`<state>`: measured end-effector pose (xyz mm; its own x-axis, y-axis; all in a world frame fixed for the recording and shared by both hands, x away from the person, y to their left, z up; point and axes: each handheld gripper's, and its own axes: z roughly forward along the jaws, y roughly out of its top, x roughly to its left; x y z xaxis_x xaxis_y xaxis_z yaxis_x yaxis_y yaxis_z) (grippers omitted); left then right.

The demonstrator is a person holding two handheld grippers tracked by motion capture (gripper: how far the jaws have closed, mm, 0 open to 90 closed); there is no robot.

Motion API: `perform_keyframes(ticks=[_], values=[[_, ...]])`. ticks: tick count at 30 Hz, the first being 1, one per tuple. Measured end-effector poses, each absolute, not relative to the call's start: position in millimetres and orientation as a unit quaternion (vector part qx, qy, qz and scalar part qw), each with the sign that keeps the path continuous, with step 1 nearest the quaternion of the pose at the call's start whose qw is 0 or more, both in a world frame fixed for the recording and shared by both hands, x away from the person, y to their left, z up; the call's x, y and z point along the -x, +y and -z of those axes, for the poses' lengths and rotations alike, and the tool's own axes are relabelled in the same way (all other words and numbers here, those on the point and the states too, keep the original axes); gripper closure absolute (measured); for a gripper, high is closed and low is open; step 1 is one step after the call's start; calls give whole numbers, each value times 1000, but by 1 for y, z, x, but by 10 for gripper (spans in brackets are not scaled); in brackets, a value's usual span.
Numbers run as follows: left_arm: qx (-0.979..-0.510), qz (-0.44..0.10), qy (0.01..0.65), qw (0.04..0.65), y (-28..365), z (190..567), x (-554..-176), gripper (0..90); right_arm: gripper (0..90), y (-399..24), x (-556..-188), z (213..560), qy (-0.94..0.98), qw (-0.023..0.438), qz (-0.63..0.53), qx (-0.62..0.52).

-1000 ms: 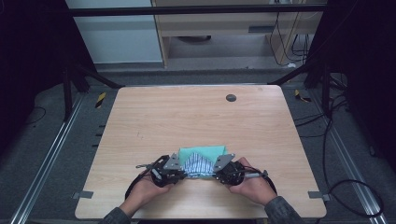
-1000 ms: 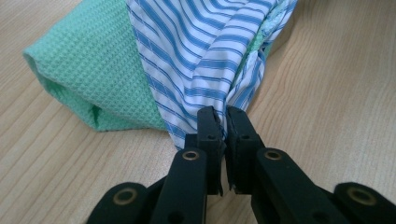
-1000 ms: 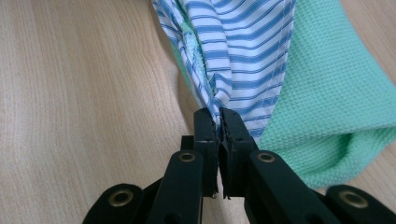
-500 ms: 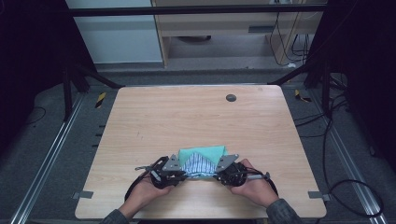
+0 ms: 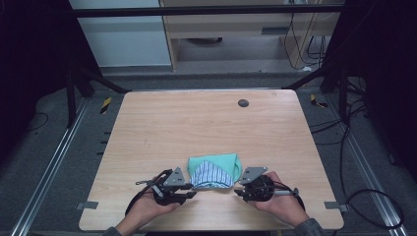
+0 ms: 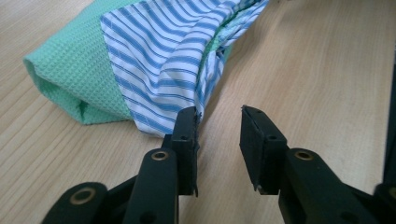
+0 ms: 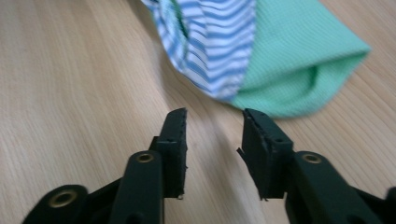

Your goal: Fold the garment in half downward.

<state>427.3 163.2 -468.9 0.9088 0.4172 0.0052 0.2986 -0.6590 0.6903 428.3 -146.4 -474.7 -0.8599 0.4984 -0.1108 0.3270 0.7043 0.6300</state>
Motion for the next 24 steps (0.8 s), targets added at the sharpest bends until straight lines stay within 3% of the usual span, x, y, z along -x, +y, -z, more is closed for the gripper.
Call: perform_keyframes(ticks=[3, 9, 15, 18, 24], values=[[-906, -98, 203, 358, 169, 465, -427, 601, 512, -158, -429, 474, 906, 145, -310, -250], [-894, -123, 256, 347, 189, 461, -442, 346, 307, -183, -438, 472, 880, 176, -311, -313], [-880, -145, 305, 335, 212, 461, -457, 210, 167, -200, -451, 474, 860, 188, -308, -361], [-876, -144, 329, 321, 222, 463, -464, 146, 146, -204, -454, 476, 855, 190, -308, -372], [-866, -145, 363, 313, 240, 467, -475, 107, 99, -216, -468, 478, 832, 192, -315, -415]])
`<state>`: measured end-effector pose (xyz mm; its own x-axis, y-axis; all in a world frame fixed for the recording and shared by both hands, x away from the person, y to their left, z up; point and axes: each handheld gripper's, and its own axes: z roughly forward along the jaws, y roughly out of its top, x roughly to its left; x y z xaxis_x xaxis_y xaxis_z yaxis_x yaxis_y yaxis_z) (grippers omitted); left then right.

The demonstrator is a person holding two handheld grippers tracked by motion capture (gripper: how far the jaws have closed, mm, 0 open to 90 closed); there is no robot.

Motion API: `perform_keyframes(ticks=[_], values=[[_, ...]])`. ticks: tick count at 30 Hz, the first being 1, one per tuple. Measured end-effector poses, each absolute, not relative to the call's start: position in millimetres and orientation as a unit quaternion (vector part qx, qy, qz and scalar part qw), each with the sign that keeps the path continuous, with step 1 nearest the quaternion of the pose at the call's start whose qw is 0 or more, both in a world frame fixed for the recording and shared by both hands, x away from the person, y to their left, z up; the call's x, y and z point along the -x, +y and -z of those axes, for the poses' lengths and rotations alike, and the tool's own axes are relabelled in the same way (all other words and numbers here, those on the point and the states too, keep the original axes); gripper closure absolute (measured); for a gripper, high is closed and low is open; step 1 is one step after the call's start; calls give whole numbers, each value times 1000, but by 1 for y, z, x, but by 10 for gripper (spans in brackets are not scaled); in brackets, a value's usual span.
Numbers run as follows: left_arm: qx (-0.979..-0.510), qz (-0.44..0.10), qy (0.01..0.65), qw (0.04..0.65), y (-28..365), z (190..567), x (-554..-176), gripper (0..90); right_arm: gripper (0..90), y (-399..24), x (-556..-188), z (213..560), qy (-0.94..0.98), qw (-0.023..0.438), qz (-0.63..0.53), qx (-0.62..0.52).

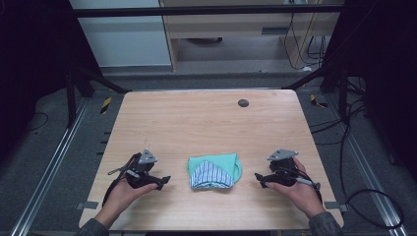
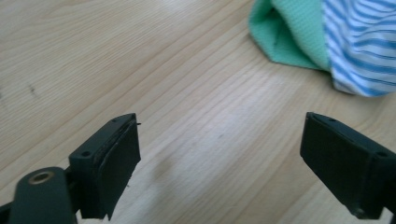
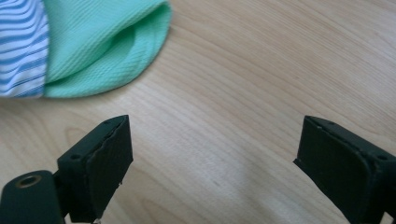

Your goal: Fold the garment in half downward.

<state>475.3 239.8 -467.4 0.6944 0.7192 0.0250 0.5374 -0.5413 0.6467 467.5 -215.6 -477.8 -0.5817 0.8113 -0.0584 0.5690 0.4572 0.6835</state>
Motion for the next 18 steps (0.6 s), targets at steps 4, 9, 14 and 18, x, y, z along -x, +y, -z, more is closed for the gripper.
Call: perform_keyframes(ticks=[4, 9, 14, 18], values=[[-864, -150, 375, 300, 249, 472, -486, 85, 85, -219, -479, 482, 828, 177, -309, -434], [-854, -163, 397, 294, 260, 479, -504, 63, 76, -222, -499, 487, 806, 169, -319, -468], [-832, -182, 426, 304, 268, 484, -521, 61, 81, -226, -518, 492, 780, 187, -319, -505], [-817, -185, 453, 304, 276, 490, -535, 62, 92, -228, -529, 499, 762, 216, -290, -538]])
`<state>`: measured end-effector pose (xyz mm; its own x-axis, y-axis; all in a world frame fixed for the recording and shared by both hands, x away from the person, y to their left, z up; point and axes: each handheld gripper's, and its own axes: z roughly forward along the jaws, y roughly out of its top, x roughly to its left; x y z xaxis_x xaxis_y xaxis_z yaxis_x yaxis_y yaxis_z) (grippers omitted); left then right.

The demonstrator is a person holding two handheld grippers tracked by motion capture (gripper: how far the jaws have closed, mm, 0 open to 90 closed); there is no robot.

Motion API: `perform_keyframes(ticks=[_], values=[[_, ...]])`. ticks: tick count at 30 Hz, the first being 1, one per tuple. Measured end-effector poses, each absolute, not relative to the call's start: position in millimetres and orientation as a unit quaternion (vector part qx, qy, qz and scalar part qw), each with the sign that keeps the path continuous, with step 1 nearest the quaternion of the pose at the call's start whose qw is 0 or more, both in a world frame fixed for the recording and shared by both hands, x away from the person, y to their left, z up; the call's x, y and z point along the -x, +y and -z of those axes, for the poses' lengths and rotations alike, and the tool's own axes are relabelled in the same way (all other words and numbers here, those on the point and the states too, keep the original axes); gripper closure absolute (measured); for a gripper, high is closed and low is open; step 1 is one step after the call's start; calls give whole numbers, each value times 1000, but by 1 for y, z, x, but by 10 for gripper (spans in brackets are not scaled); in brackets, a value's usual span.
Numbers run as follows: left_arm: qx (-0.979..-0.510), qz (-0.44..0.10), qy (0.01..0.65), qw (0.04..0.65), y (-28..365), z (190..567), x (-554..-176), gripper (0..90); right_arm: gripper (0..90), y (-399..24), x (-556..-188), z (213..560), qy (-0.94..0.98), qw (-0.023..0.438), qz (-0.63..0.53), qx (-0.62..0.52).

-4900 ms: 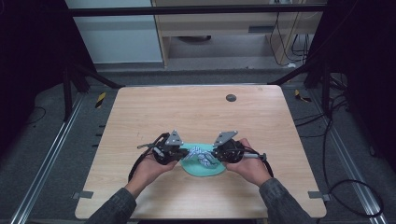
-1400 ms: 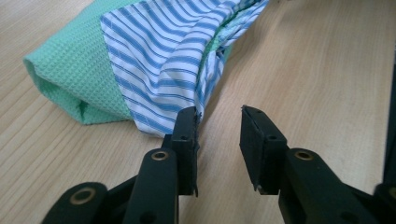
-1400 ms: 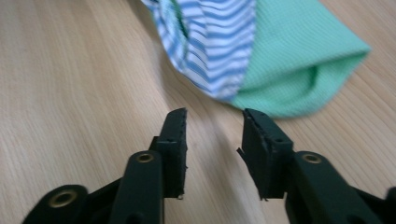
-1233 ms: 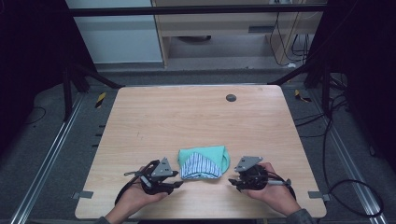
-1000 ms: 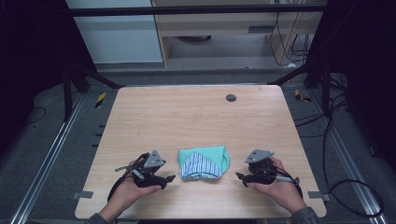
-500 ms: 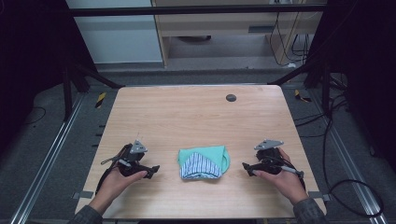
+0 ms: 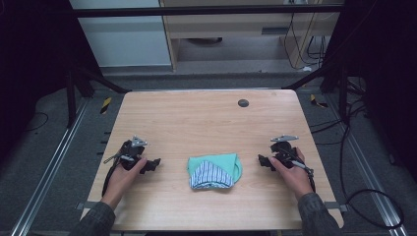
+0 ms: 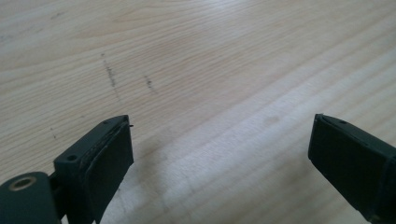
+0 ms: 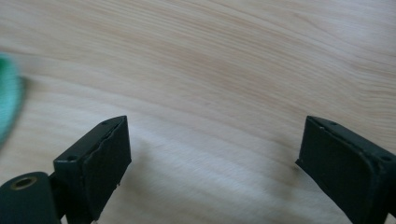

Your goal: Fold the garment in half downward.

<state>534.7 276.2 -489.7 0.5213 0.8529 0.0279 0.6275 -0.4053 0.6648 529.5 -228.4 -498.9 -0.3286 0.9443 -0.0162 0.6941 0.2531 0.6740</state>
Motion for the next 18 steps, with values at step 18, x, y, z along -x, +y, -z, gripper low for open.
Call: perform_keyframes(ticks=[18], values=[[-792, -209, 471, 327, 275, 507, -547, 13, 27, -229, -543, 512, 720, 248, -309, -570]])
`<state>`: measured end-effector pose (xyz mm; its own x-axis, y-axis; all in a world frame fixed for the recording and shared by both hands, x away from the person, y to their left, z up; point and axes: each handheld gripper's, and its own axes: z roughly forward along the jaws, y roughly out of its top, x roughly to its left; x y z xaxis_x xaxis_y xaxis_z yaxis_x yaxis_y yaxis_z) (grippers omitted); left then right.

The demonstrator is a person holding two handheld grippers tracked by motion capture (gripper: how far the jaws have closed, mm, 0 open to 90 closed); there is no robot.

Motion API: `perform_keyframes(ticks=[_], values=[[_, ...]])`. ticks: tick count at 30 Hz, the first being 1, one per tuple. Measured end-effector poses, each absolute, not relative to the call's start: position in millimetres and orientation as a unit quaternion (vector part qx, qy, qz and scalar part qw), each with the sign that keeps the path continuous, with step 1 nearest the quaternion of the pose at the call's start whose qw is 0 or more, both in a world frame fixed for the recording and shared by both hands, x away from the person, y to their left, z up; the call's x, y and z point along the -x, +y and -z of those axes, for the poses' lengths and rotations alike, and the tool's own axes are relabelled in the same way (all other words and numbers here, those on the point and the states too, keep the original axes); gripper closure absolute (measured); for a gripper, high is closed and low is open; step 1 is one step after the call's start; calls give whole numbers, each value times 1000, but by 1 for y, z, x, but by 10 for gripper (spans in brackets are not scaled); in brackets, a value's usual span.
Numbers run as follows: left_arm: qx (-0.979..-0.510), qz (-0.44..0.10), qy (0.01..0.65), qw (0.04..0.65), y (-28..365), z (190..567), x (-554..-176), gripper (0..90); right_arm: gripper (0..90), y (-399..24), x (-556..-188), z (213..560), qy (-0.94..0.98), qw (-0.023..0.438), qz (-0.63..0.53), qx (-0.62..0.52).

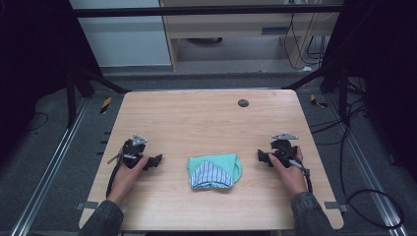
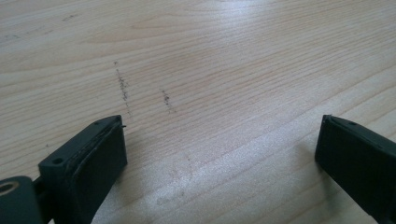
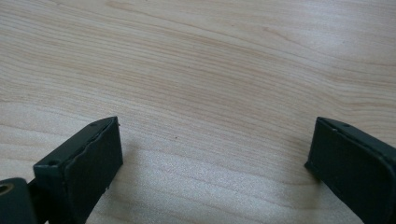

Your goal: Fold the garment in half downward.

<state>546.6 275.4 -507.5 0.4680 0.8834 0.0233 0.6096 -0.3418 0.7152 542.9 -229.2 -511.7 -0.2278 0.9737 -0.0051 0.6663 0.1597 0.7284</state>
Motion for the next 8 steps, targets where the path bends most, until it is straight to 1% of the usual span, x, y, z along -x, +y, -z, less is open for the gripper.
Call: perform_keyframes(ticks=[4, 8], values=[[-783, -214, 487, 322, 274, 508, -544, 0, 20, -228, -539, 512, 708, 252, -304, -585], [-782, -214, 488, 323, 274, 508, -544, 0, 16, -224, -537, 512, 694, 259, -299, -601]])
